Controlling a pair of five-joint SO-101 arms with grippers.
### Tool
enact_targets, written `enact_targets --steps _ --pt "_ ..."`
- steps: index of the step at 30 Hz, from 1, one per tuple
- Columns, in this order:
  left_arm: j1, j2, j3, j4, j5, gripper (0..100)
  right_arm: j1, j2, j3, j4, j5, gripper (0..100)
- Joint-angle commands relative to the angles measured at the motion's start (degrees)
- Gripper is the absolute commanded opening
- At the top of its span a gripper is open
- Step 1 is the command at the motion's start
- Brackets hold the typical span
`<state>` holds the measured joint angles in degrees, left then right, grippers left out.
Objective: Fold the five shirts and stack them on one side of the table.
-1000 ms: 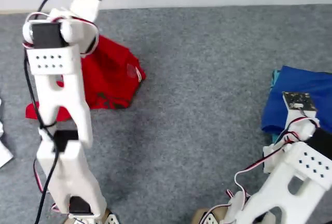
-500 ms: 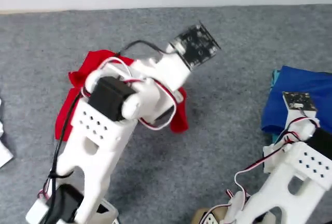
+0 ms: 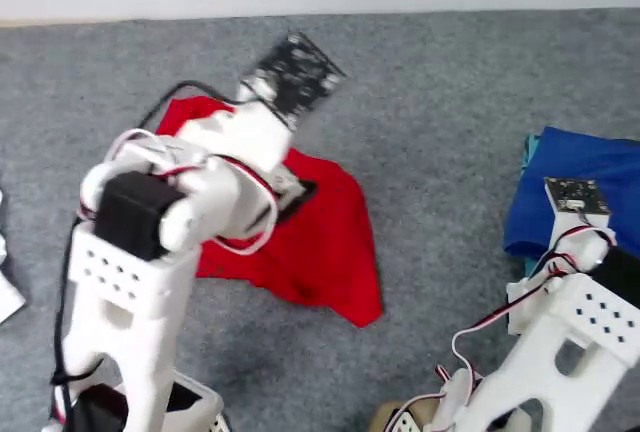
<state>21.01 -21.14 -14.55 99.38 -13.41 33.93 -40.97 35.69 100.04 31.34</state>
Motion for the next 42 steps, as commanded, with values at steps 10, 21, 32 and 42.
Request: enact_targets --steps 10,21,32,42 --pt "-31.21 14.51 0.31 -3.08 -9.05 21 -0.48 -1.54 -0.62 1.36 0.0 0.9" --pt "-36.57 33.85 -0.04 -3.52 -19.08 21 -0.48 -1.54 -0.62 1.36 0.0 0.9" --pt "-31.47 41.14 -0.04 -9.58 -19.08 25 -0.31 -1.54 -0.62 1.36 0.0 0.9" --pt "-29.27 47.47 -0.04 -14.86 -19.08 25 -0.22 -1.54 -0.62 1.36 0.0 0.9"
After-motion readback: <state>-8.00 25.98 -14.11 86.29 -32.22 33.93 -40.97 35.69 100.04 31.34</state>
